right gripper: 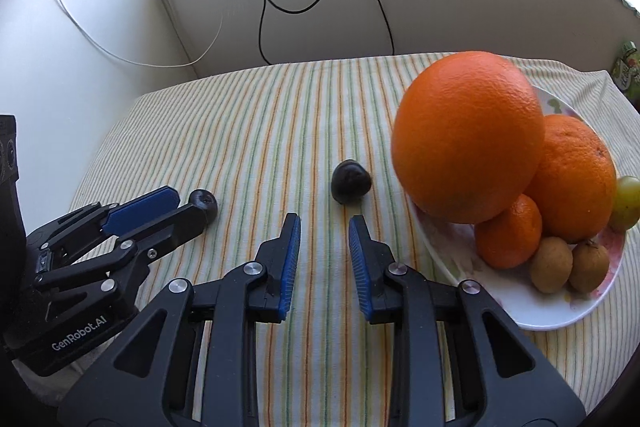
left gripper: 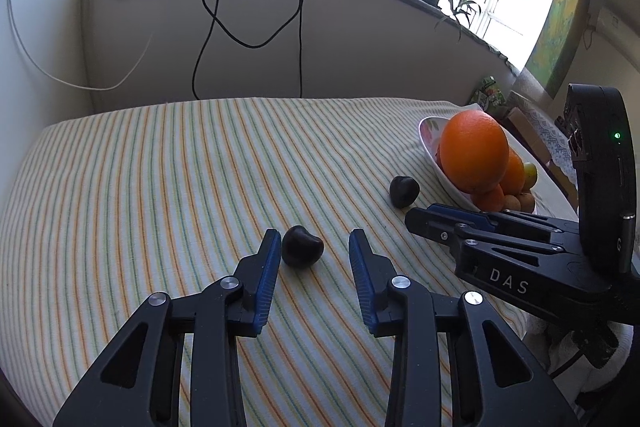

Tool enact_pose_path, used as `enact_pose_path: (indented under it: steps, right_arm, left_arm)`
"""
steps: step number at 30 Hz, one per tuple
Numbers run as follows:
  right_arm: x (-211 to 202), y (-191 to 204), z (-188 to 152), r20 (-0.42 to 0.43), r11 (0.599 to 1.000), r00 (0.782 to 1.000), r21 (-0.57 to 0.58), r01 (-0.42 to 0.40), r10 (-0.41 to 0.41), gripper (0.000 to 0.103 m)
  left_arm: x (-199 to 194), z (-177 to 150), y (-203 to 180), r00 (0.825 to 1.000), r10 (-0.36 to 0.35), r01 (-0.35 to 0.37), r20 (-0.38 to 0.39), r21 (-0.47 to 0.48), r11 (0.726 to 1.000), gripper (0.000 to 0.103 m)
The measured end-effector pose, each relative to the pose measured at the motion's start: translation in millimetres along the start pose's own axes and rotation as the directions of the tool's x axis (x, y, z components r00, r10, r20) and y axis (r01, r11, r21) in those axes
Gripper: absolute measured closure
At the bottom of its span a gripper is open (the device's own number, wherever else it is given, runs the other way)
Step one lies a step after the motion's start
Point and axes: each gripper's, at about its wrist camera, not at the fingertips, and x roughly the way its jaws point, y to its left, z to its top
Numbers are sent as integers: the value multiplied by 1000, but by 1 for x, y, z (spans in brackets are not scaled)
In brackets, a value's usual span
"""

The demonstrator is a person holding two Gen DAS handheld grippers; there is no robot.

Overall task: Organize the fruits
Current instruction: 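Close the left tool on its dark plum while the right tool closes on the other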

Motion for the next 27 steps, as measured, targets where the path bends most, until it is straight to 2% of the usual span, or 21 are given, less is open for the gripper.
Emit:
enact_pose_path:
  steps: [2,13,22,27]
  right_arm:
    - [0,0,0,7,1000,1000,9,27,-27,81]
    - [14,8,17,33,994,994,-5,108,-108,81]
    - [21,13,22,38,994,993,-22,110,-109,81]
    - [17,7,19,45,997,996,-3,83,-82,83]
  left_arm:
    - [0,0,1,1000,-3,3,3,-3,1000,69]
    - [0,-1,2,1000,-20,20,7,-8,1000,69]
    - [8,-1,-6,1000,3,-3,-28,18,1000,70]
    - [9,0,-5,999,8,-7,-31,13,1000,78]
